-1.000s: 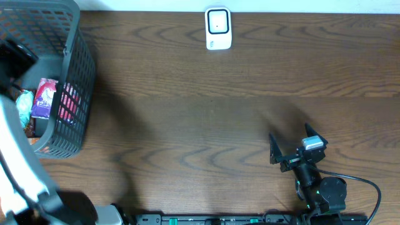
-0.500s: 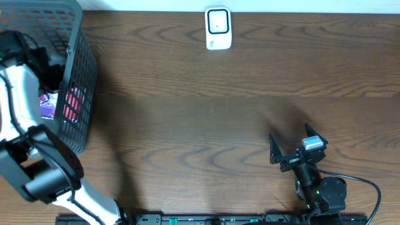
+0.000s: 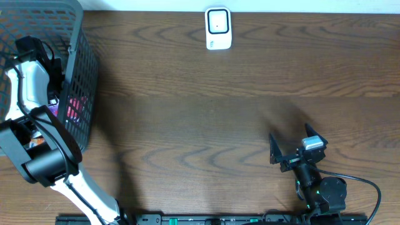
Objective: Scan the item barcode
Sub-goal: 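Grasp the purple pad pack with the left gripper and lift it out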
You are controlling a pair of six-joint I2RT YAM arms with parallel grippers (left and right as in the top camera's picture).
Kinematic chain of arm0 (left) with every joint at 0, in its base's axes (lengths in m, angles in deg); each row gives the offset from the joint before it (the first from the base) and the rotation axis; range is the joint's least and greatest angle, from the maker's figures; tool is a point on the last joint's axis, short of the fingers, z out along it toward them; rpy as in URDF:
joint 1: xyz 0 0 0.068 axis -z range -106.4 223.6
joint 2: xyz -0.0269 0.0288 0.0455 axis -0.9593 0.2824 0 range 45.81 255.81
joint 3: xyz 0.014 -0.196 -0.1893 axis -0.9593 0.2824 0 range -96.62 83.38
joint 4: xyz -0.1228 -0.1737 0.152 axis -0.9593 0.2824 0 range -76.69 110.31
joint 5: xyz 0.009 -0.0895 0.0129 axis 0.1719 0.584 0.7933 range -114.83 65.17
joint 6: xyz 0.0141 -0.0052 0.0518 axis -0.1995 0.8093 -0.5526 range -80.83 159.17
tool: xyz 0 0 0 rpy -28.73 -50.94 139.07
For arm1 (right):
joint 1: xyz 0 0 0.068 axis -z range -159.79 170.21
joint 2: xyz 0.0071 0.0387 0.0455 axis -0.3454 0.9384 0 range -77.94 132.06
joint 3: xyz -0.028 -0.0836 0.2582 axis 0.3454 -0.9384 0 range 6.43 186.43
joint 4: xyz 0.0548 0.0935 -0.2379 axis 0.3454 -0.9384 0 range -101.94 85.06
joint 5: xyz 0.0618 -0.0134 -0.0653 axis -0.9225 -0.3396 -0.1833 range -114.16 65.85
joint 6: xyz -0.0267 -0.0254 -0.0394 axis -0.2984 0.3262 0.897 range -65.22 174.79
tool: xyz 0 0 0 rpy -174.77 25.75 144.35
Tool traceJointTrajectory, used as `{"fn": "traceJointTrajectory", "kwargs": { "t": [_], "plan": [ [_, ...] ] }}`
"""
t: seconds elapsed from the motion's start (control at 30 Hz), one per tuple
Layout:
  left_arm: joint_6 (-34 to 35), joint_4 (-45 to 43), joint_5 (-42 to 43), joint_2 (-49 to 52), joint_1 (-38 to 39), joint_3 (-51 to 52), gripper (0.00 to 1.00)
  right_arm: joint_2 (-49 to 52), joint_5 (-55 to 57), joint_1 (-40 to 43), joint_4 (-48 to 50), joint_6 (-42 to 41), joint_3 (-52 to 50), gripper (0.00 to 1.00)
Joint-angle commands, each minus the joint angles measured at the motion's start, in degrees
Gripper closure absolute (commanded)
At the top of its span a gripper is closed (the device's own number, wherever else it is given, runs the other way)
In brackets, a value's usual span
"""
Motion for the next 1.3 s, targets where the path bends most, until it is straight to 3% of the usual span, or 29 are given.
{"fn": "traceJointTrajectory", "kwargs": {
  "t": [0.0,0.13,0.17,0.4,0.5,0.73,0.97,1.27],
  "plan": [
    [-1.0,0.9,0.0,5.7,0.5,0.8,0.36,-0.4,0.5,-0.2,-0.2,-0.4,-0.1,0.01],
    [-1.0,0.5,-0.3,6.1,0.5,0.7,0.90,-0.4,0.5,-0.2,-0.2,-0.4,-0.1,0.01],
    [-1.0,0.3,-0.5,5.9,0.4,0.7,0.93,-0.4,0.5,-0.2,-0.2,-0.4,-0.1,0.01],
    [1.4,0.3,-5.1,0.7,0.4,-3.1,0.93,-0.4,0.5,-0.2,-0.2,-0.5,-0.1,0.01],
    [7.2,-2.5,-5.1,-5.4,0.4,-5.9,0.93,-0.4,0.5,-0.2,-0.2,-0.4,-0.1,0.01],
    [10.6,-12.1,2.4,-20.8,0.4,-6.7,0.93,-0.4,0.5,-0.2,-0.3,-0.5,-0.1,0.01],
    [12.7,-16.6,3.3,-28.9,0.4,-6.7,0.93,-0.4,0.5,-0.2,-0.2,-0.5,-0.1,0.01],
    [17.6,-26.2,22.8,-41.7,1.8,-6.7,0.93,-0.4,0.5,-0.2,-0.2,-0.5,-0.1,0.01]
  ]
}}
